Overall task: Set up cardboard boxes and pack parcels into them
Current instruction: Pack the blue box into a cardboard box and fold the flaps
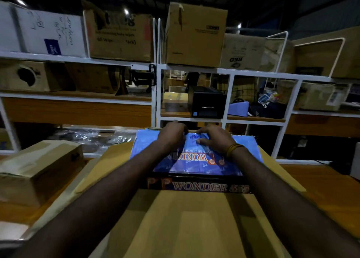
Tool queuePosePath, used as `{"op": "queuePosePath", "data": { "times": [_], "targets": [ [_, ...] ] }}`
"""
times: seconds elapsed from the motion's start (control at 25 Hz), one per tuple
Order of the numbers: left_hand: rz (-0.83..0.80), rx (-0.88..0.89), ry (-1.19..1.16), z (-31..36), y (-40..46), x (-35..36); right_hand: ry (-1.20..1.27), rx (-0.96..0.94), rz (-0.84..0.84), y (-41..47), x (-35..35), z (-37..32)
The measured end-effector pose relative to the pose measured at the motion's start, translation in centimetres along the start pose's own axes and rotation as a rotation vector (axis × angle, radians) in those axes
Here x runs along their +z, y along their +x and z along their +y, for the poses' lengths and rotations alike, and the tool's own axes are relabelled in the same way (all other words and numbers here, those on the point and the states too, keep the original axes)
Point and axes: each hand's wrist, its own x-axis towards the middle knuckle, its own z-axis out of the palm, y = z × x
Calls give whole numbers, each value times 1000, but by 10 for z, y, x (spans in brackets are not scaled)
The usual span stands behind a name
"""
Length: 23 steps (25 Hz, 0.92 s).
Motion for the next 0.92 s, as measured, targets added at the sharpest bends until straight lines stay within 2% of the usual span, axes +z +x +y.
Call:
{"op": "queuePosePath", "data": {
  "times": [0.12, 0.2, 0.4, 0.52, 0.68, 0.8, 0.92],
  "targets": [
    [233, 5, 84, 24, -26, -25, -24, -15, 258, -22, -22, -20],
    [327, 18, 75, 38, -48, -40, -39, -54, 376, -44, -36, -34],
    [396, 34, 32, 61, -107, -68, -44, -77, 474, -110, -63, -62],
    [294, 16, 21, 75, -140, -76, -69, -83, 327, -144, -73, -64],
    [22, -36, -16, 79, -170, -71, -15, -110, -15, -177, -72, -62],
    [-211, 3, -45, 71, -178, -55, 81, -76, -222, -189, -57, -54],
    [-407, 16, 42, 64, -180, -33, 106, -64, -385, -192, -39, -48]
  ]
}}
